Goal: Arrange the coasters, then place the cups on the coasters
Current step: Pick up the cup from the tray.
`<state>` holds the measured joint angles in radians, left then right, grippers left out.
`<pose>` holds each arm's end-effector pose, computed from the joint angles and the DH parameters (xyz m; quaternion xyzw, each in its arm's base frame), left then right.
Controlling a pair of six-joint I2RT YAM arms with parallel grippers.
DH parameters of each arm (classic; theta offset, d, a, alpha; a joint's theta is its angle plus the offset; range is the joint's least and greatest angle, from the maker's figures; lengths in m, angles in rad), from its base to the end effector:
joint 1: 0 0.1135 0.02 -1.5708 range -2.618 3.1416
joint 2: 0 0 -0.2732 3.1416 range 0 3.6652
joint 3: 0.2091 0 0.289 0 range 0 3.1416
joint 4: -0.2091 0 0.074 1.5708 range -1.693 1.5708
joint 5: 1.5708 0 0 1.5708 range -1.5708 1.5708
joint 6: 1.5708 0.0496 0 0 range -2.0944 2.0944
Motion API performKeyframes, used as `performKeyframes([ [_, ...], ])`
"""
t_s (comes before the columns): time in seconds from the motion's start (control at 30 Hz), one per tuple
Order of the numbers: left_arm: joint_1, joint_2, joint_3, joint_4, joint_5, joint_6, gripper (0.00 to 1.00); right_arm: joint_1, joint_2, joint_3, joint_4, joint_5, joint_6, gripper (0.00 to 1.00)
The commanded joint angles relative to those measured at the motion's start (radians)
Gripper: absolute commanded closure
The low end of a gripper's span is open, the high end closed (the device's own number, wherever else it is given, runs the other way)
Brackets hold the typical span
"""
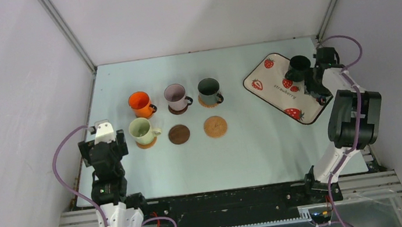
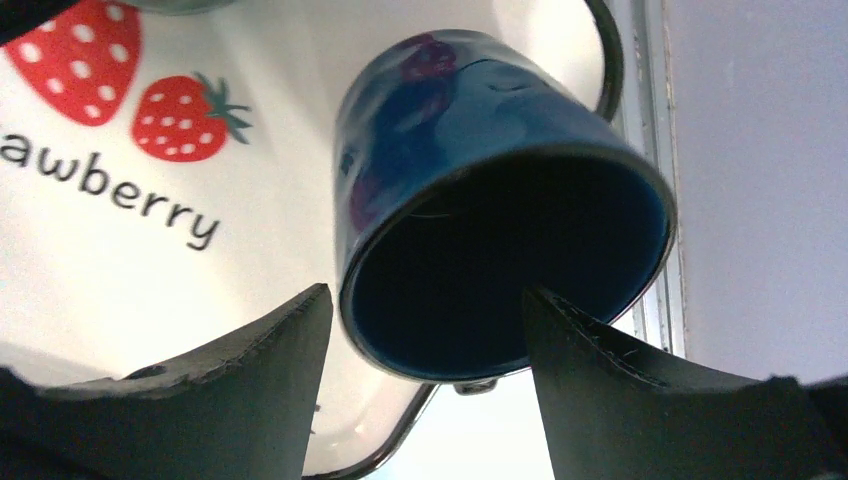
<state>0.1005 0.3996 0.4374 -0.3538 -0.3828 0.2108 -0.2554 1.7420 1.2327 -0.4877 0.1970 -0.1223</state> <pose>0.1599 0.0347 0.2531 -0.0677 0.7997 0.2415 0.5455 0.3935 -0.1128 0.1942 0.0912 0.9505 -0.1455 0.2589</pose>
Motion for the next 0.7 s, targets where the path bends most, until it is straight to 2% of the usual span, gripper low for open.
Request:
performKeyframes([
  [0.0,0.006,0.002,0.037,0.027,0.012,-0.004,0.02,0.060,-0.028,0.039,0.053,0.087,-0.049,0.27],
  [0.2,0.005,0.002,0.035,0.028,0.011,-0.002,0.02,0.107,-0.053,0.037,0.080,0.192,-0.060,0.26],
  [0.37,0.005,0.000,0.035,0.028,0.012,-0.001,0.02,0.099,-0.071,0.017,0.105,0.277,-0.056,0.25],
  [0.67,0.005,-0.003,0.036,0.026,0.008,-0.001,0.02,0.015,-0.108,-0.049,0.104,0.257,-0.012,0.25],
])
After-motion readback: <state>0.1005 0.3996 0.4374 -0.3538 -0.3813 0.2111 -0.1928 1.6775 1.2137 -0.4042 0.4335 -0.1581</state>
